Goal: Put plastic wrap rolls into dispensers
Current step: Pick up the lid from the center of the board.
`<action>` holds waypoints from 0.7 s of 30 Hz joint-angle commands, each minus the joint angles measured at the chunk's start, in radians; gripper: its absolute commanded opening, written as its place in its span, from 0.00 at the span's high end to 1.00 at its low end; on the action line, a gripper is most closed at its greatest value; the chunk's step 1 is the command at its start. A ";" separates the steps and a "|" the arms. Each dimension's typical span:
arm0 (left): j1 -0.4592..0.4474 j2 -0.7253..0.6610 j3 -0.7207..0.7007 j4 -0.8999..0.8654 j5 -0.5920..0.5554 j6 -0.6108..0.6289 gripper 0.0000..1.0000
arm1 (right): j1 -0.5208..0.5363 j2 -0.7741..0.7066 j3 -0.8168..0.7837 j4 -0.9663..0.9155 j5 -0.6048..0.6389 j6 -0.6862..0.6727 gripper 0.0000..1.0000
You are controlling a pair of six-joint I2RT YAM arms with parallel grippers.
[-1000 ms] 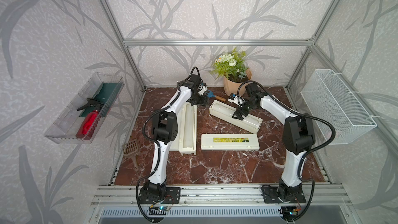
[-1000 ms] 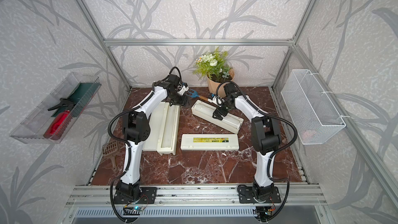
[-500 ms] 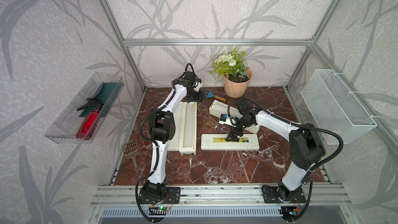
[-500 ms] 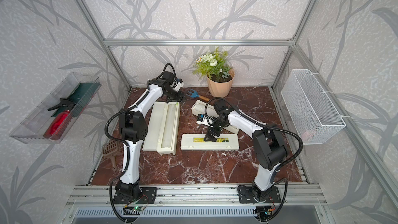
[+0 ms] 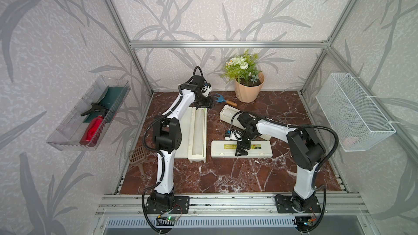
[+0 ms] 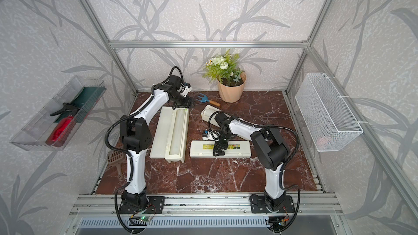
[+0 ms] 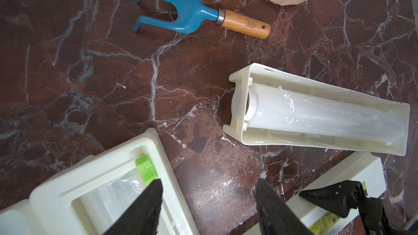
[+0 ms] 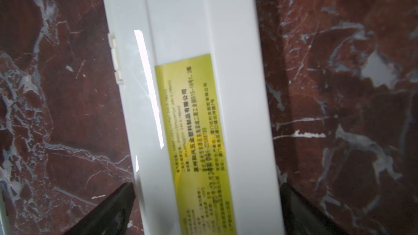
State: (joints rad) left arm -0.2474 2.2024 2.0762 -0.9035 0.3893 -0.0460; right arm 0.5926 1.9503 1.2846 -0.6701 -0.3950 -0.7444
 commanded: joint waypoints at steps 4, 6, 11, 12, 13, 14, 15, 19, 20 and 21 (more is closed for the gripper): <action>0.009 -0.039 -0.021 0.002 -0.006 0.003 0.34 | 0.029 0.039 0.022 -0.058 0.091 -0.015 0.01; 0.011 -0.040 -0.025 0.005 -0.003 0.003 0.34 | 0.032 0.049 0.025 -0.067 0.103 -0.010 0.01; 0.014 -0.035 -0.024 0.012 0.005 0.003 0.34 | 0.052 0.084 0.040 -0.081 0.184 -0.018 0.01; 0.013 -0.035 -0.023 0.014 0.006 0.003 0.34 | 0.055 0.088 0.040 -0.079 0.198 -0.019 0.01; 0.014 -0.033 -0.021 0.014 0.009 0.003 0.34 | 0.057 0.090 0.039 -0.074 0.212 -0.020 0.01; 0.014 -0.032 -0.017 0.014 0.010 0.002 0.34 | 0.061 0.094 0.042 -0.076 0.222 -0.026 0.01; 0.014 -0.031 -0.012 0.013 0.010 0.001 0.34 | 0.065 0.097 0.046 -0.078 0.227 -0.035 0.01; 0.012 -0.024 0.005 0.019 0.022 -0.005 0.30 | 0.078 0.115 0.057 -0.076 0.253 -0.049 0.01; 0.011 -0.023 0.009 0.023 0.031 -0.007 0.29 | 0.079 0.127 0.066 -0.090 0.262 -0.050 0.01; 0.009 -0.019 0.015 0.027 0.039 -0.010 0.29 | 0.081 0.137 0.074 -0.094 0.275 -0.047 0.01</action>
State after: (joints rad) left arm -0.2359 2.2021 2.0579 -0.8822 0.3988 -0.0463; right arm 0.6704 2.0029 1.3674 -0.7200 -0.1890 -0.7834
